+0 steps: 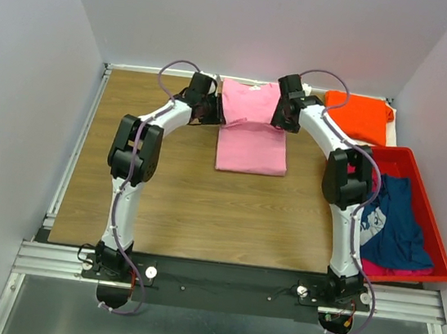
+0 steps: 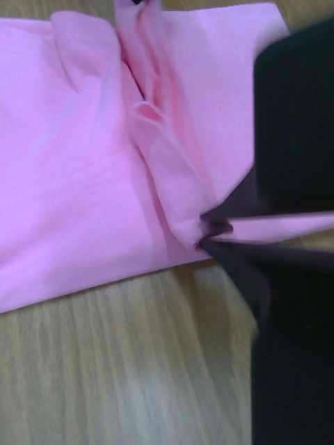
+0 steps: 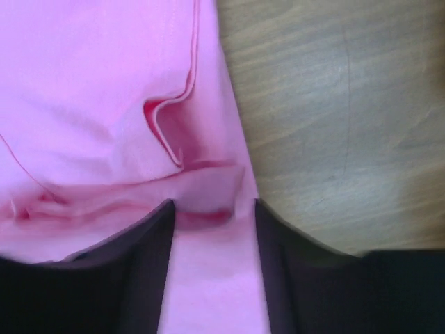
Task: Fold and stack the t-shirts
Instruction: Fold the tshirt
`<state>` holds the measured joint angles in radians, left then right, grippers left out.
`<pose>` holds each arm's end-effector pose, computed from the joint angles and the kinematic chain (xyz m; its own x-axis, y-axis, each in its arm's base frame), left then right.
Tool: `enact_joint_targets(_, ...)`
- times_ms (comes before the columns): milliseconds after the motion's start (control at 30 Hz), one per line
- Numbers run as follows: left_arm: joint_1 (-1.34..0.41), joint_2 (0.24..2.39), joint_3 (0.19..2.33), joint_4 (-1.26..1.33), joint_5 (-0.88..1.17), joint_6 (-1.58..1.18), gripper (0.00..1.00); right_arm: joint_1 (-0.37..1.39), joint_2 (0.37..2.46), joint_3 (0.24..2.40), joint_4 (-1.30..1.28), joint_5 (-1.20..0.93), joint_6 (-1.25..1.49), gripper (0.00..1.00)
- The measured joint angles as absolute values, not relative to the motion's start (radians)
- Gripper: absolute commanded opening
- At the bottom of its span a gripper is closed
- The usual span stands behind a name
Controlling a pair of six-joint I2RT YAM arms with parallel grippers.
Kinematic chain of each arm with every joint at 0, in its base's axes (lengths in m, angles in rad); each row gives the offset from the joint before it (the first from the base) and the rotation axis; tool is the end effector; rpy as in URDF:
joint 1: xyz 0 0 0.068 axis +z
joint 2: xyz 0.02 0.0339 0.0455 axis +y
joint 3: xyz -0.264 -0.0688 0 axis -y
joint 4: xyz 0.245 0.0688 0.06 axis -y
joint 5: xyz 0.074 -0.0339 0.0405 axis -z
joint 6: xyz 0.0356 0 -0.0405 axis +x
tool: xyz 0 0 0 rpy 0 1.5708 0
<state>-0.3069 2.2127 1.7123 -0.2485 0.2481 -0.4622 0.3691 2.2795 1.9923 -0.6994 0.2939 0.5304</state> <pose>0.4752 -0.1598 0.1862 -0.7880 -0.2037 -0.5810 0.1262 0.8702 -0.4763 0.4732 0.1720 0.2119 -0.7704 0.2211 -0.5980 0.2242 0.9720 0.0706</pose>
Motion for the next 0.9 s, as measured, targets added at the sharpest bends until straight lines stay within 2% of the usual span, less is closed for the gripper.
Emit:
enact_joint_targets(33,-0.302,2.213,1.716,-0.250,0.248,-0.460,0.68,0.366,2.285,2.003,-0.699,0.284,0.521,0.77)
enact_joint_targets(100,-0.290,2.210,1.727,-0.250,0.245,-0.465,0.70,0.361,2.292,2.028,-0.704,0.270,0.512,0.83)
enact_joint_targets(300,-0.270,2.156,1.709,-0.244,0.240,-0.461,0.71,0.354,2.267,2.070,-0.701,0.259,0.471,0.84)
enact_joint_targets(467,-0.271,2.025,1.533,-0.202,0.260,-0.447,0.69,0.353,2.173,1.945,-0.698,0.242,0.462,0.84)
enact_joint_targets(733,-0.300,1.948,1.335,-0.167,0.302,-0.425,0.66,0.353,2.052,1.673,-0.700,0.168,0.464,0.79)
enact_joint_targets(900,-0.331,1.911,1.255,-0.159,0.311,-0.430,0.65,0.353,1.985,1.528,-0.701,0.129,0.473,0.67)
